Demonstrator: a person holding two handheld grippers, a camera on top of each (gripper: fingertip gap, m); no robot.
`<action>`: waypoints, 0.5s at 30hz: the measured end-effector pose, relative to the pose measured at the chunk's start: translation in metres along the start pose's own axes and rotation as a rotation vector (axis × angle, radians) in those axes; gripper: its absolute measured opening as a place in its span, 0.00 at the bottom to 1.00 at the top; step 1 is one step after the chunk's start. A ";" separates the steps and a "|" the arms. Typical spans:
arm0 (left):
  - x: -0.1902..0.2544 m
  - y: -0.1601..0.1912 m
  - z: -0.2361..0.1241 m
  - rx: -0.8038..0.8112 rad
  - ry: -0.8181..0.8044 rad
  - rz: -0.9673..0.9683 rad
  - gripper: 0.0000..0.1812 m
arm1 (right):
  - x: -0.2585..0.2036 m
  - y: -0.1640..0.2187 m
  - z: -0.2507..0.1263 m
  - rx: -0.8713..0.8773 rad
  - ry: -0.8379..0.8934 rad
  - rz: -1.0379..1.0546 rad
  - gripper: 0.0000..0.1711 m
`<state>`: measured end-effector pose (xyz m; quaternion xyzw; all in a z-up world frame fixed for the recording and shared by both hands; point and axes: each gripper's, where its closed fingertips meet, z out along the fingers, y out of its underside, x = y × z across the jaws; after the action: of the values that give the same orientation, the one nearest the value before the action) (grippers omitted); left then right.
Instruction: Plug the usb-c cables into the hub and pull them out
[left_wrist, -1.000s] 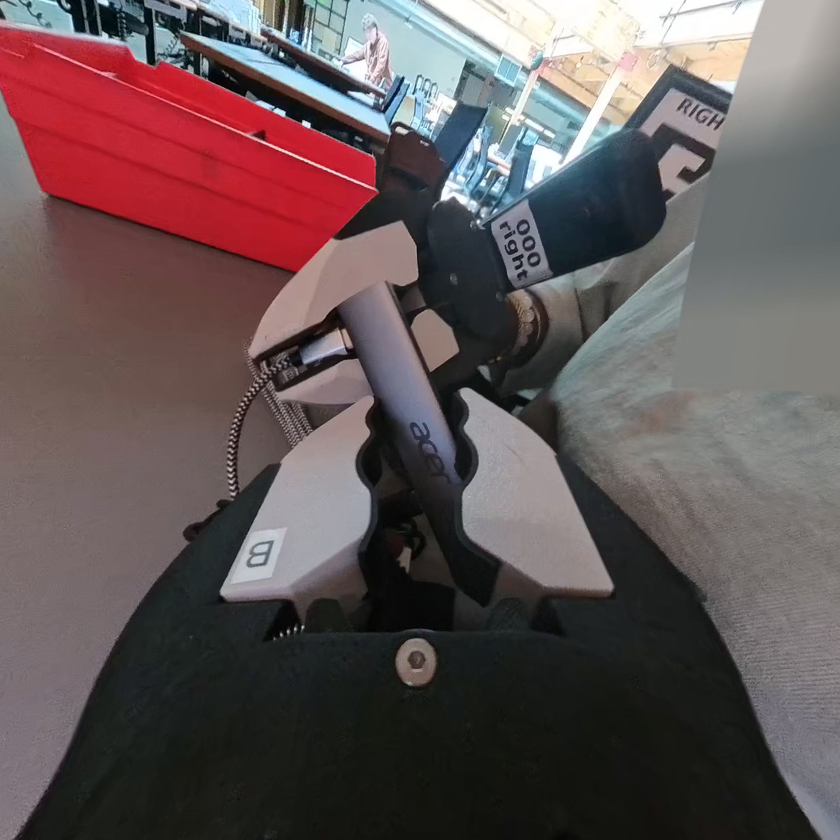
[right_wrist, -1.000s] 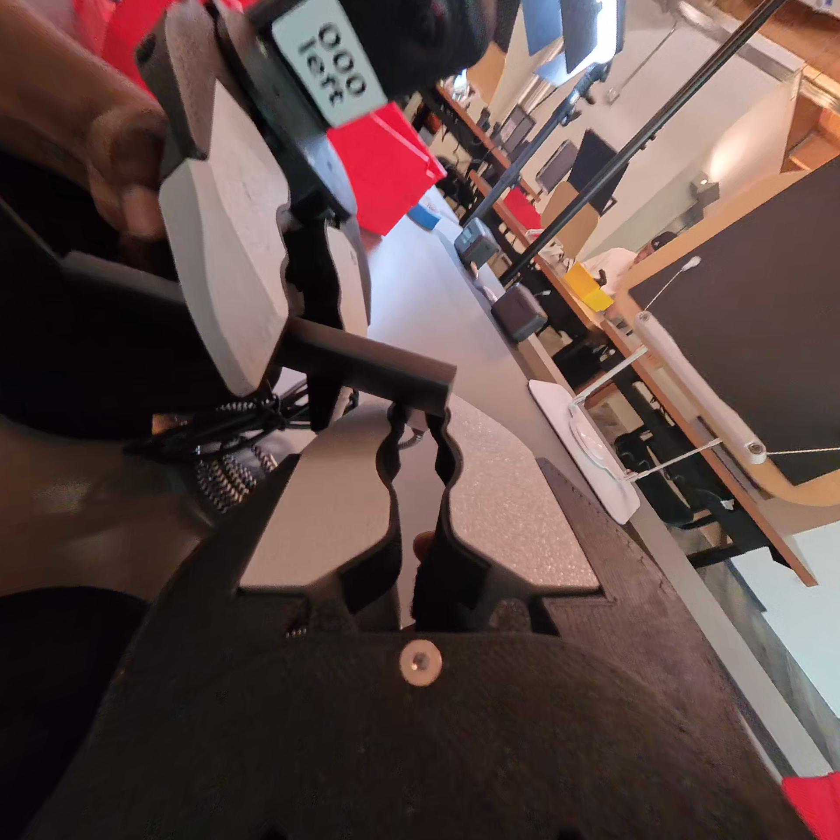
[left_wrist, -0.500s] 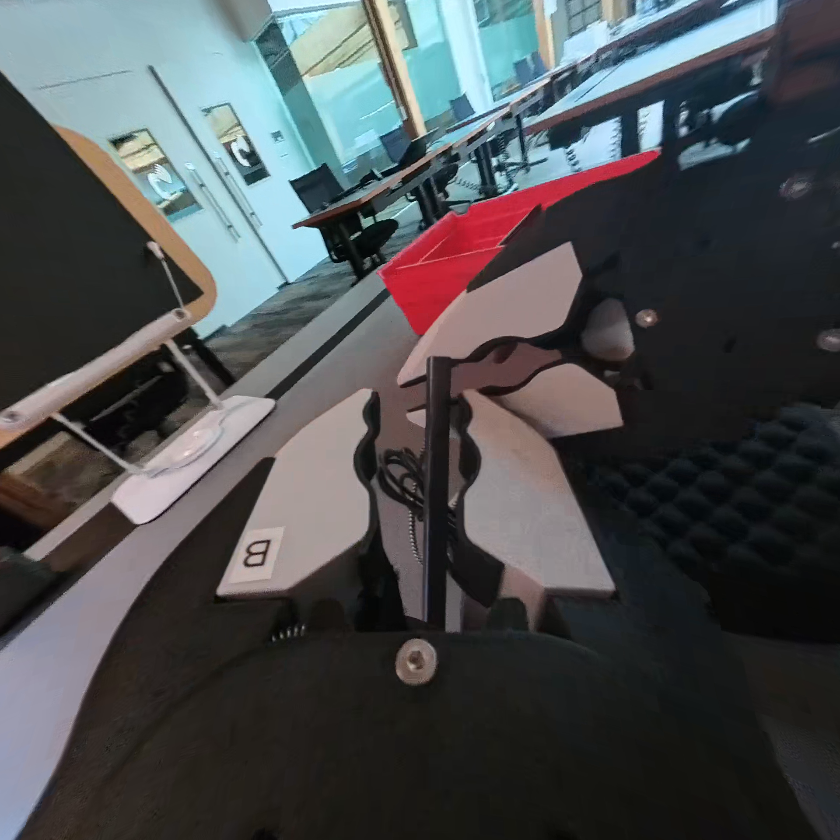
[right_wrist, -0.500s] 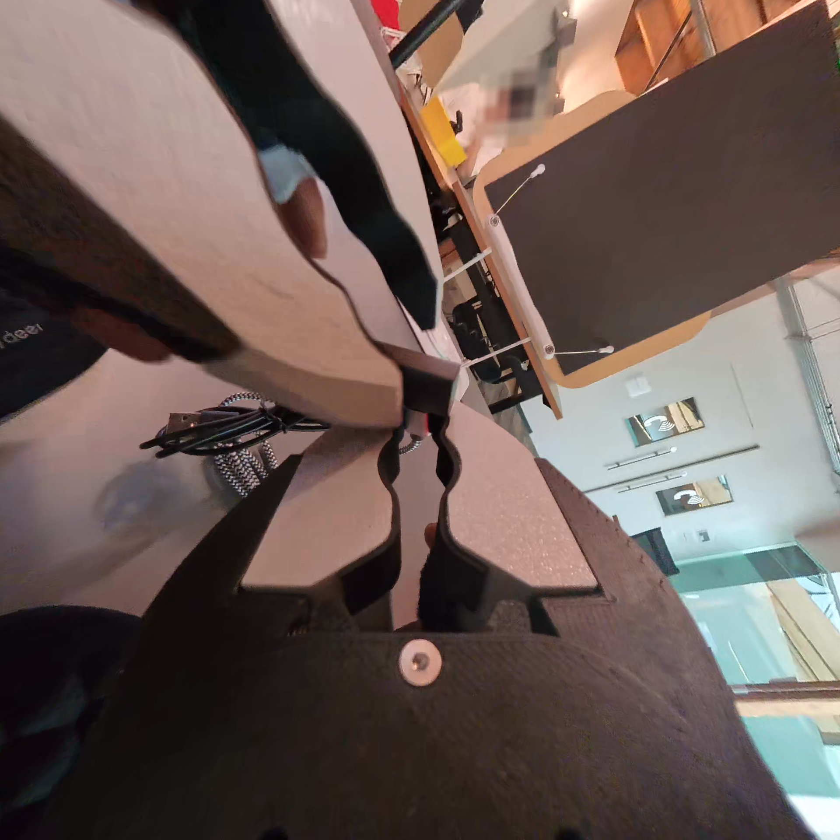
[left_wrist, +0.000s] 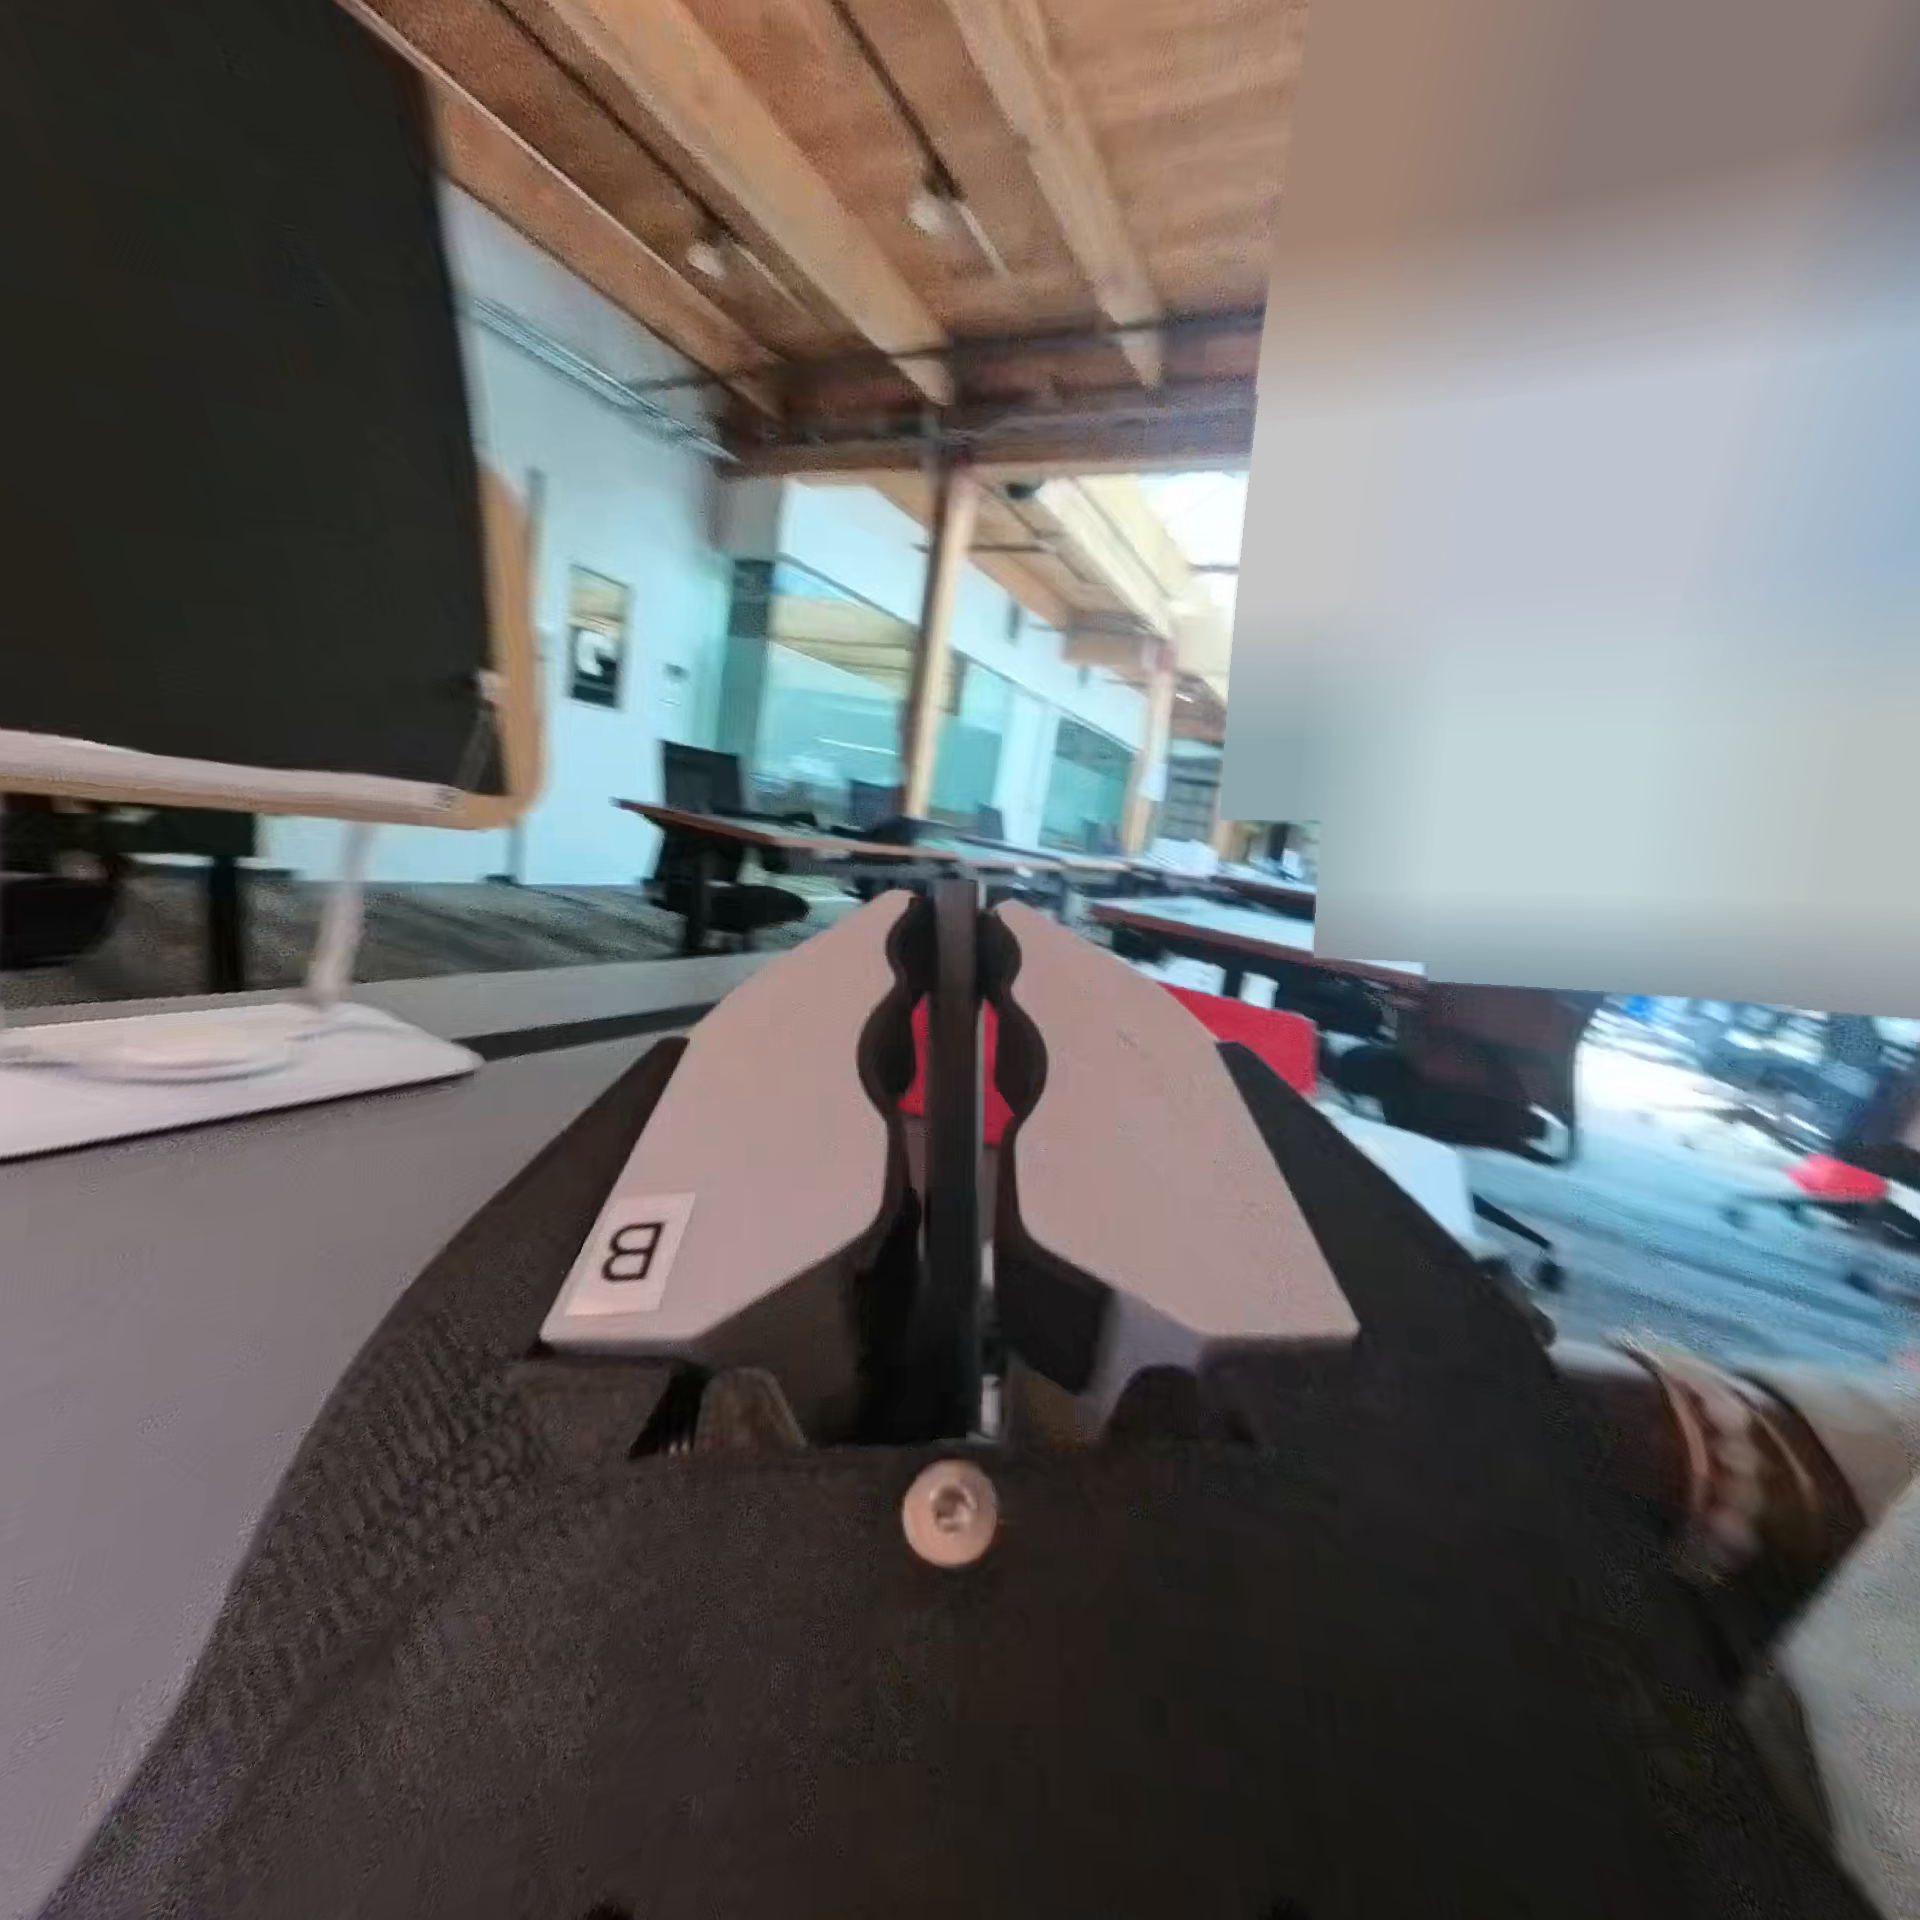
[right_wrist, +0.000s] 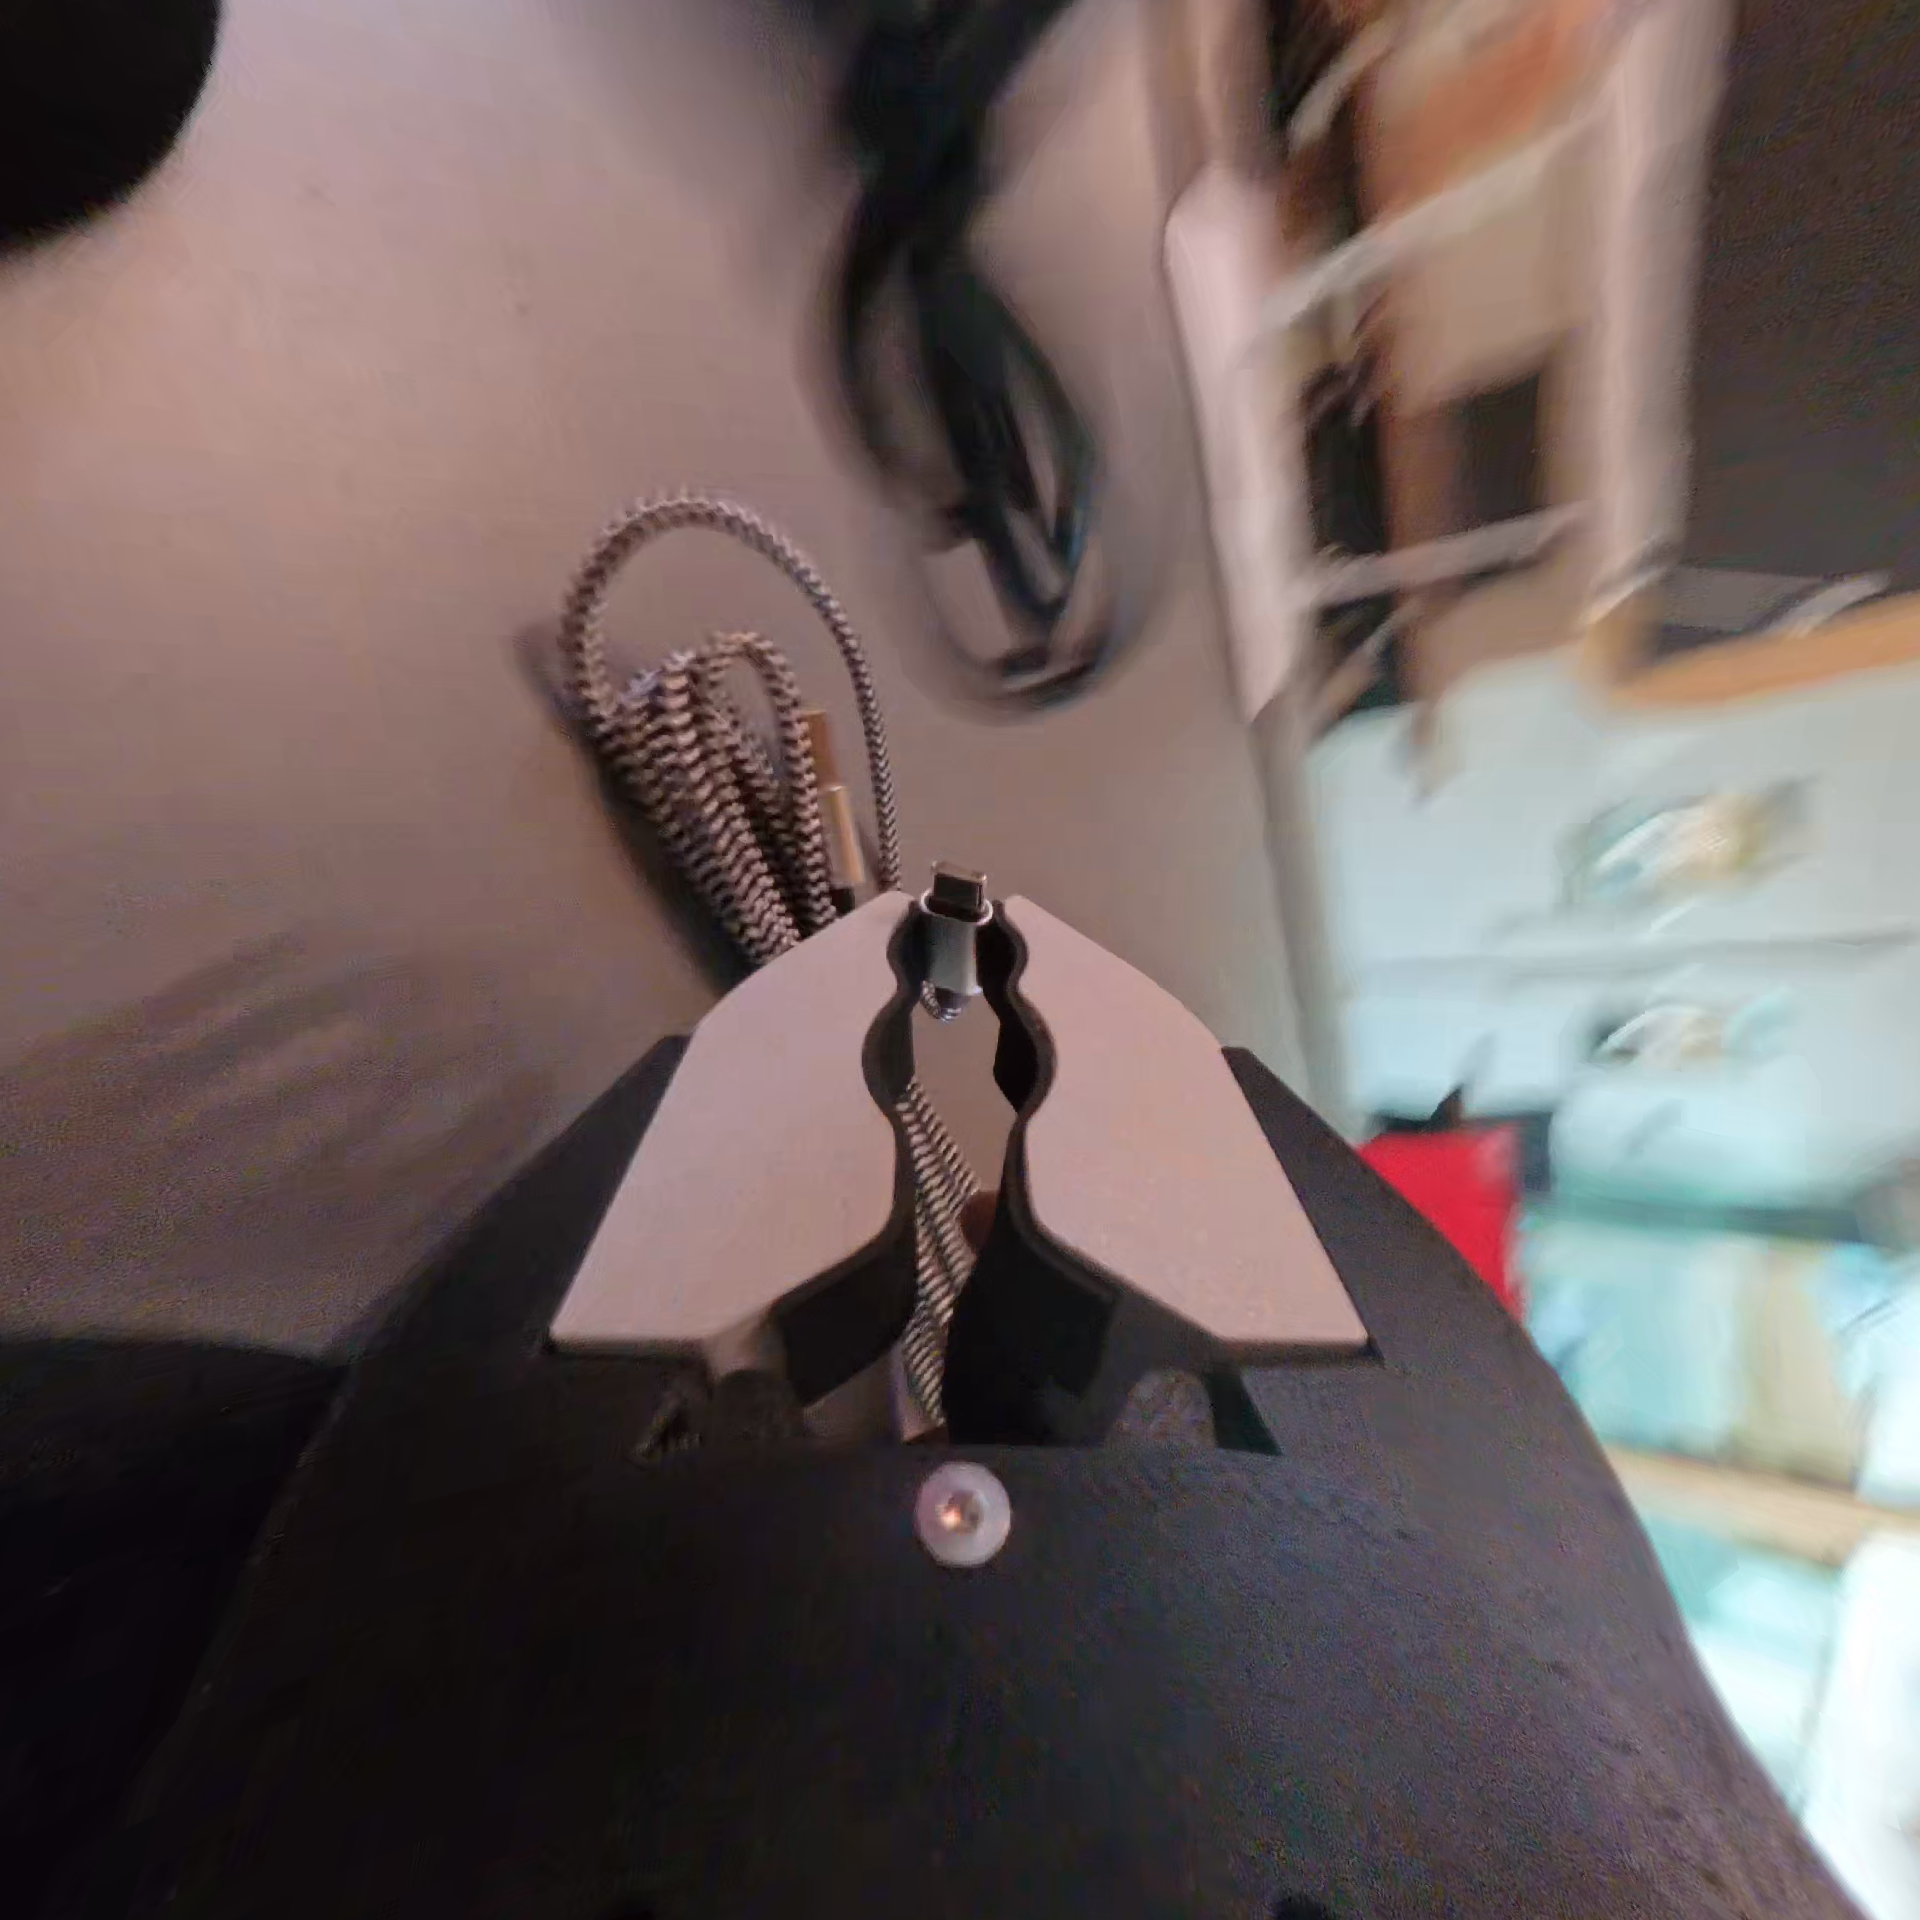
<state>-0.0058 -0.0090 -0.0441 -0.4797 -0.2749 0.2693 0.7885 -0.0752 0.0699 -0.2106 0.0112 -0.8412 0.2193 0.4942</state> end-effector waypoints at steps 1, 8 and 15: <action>-0.022 -0.008 -0.010 0.006 -0.095 0.038 0.05 | 0.004 -0.005 -0.007 0.075 0.022 -0.030 0.06; -0.037 0.028 -0.008 -0.134 -0.039 -0.090 0.06 | 0.068 -0.056 -0.051 0.543 0.005 0.502 0.06; -0.064 0.027 -0.021 -0.107 -0.191 -0.114 0.06 | 0.072 -0.033 -0.065 0.600 -0.220 0.740 0.06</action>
<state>-0.0406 -0.0547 -0.0880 -0.4768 -0.3896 0.2536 0.7460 -0.0506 0.0786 -0.1112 -0.1234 -0.7358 0.6103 0.2664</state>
